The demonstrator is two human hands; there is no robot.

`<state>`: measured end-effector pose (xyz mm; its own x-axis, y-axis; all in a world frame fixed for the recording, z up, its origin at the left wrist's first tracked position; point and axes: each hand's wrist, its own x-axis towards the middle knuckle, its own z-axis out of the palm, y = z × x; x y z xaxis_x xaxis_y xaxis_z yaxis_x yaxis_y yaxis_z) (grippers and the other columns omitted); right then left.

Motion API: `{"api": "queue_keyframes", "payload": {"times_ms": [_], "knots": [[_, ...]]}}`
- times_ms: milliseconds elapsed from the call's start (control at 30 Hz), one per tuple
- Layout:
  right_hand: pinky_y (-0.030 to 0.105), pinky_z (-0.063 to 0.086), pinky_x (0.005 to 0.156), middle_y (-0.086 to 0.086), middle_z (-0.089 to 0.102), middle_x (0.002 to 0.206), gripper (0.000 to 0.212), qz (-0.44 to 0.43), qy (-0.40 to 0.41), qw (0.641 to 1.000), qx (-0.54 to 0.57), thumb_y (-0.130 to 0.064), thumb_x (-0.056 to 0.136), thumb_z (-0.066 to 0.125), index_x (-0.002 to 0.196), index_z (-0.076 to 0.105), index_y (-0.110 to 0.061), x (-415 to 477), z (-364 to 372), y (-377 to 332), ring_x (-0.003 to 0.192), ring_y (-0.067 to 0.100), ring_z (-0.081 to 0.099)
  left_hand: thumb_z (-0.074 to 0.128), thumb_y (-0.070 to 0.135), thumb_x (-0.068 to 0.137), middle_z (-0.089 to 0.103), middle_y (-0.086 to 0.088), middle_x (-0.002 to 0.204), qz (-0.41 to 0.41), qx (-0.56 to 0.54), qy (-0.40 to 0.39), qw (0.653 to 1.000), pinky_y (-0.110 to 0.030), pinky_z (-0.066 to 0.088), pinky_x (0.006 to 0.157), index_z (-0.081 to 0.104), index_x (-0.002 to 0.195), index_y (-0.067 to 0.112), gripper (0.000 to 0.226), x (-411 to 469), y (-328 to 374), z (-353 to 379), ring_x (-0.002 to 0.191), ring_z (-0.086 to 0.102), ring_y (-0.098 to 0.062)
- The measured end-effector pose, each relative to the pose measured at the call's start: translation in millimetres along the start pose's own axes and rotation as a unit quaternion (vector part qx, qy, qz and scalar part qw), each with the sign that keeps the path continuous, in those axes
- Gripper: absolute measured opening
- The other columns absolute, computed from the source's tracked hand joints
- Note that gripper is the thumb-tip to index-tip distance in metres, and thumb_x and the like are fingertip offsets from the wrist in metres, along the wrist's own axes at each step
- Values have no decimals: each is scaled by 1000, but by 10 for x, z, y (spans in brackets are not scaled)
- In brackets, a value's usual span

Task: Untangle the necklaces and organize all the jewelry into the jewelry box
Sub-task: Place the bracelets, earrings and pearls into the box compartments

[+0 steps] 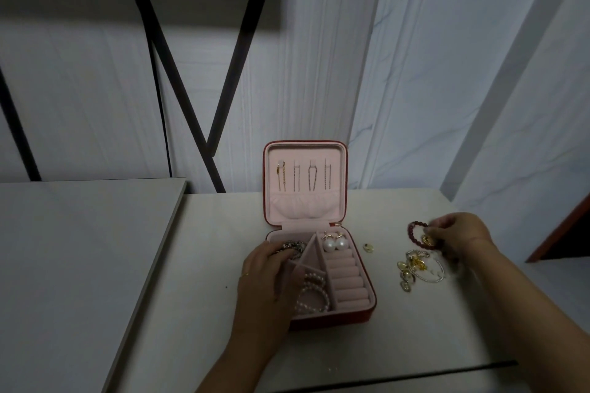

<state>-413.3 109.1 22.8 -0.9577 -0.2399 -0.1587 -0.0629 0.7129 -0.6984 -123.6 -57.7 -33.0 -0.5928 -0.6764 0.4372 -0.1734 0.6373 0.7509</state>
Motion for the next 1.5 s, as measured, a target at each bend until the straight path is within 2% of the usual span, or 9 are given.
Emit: {"api": "queue_keyframes", "payload": {"times_ms": [233,400,533,633,867,1000,1133,1300,1500], "knots": [[27,38,51,8,58,62,25,-44,-11,993,-105,-15,89,65,65,60,-11,2,34,-90,54,21,51,24,81,79,48,15,125,-9,-11,5,1000,-22,27,103,61,116,26,76,-10,24,-8,119,34,3],[28,43,52,10,62,70,18,-65,-35,997,-3,-10,92,59,75,63,-8,-87,-75,-88,58,22,52,28,76,79,46,17,125,-14,-5,0,1000,-23,27,104,61,118,23,73,-5,18,-11,119,33,3],[28,40,76,0,64,83,11,-136,-40,988,63,-11,90,63,79,66,-12,-236,-177,-182,81,17,56,26,80,78,46,16,125,-17,-4,1,1000,-24,26,104,61,119,23,79,-3,6,-1,120,33,2],[26,41,66,3,65,80,11,-156,-58,979,116,-11,90,63,79,67,-13,-405,-215,-289,75,15,53,31,68,80,45,16,126,-20,-3,0,1000,-24,27,105,61,120,22,68,-5,8,1,121,33,2],[14,41,47,3,61,60,19,-151,-253,930,221,-7,93,56,78,68,-6,-1157,231,-600,47,4,50,30,56,85,47,13,125,-7,-22,13,1000,-5,17,102,63,117,17,60,-11,-1,-19,120,34,2],[19,49,54,6,66,66,20,-155,-348,906,187,-9,91,60,74,69,-10,-1503,597,-657,52,9,56,30,49,90,51,10,120,5,-28,21,999,1,15,101,65,112,15,54,-5,-6,-19,114,34,7],[16,50,57,-5,64,64,24,-267,-214,940,-11,-20,86,68,64,63,-26,-1548,771,-656,58,7,59,28,53,89,53,9,122,-6,-32,11,999,-8,20,106,65,112,18,56,-5,-13,-14,117,37,3],[6,37,62,-15,55,70,16,-334,-130,928,-99,-28,86,67,71,61,-32,-1577,858,-613,67,-3,50,42,55,83,57,3,124,-8,-10,9,1000,-27,32,104,65,115,16,56,7,-48,8,118,43,-7],[11,37,83,-4,49,112,18,-386,-109,896,-189,-30,92,57,105,66,-20,-1656,937,-539,88,5,44,59,30,83,54,1,130,-8,7,5,1000,-32,31,108,63,119,15,39,-2,-70,15,122,38,-9]]}}
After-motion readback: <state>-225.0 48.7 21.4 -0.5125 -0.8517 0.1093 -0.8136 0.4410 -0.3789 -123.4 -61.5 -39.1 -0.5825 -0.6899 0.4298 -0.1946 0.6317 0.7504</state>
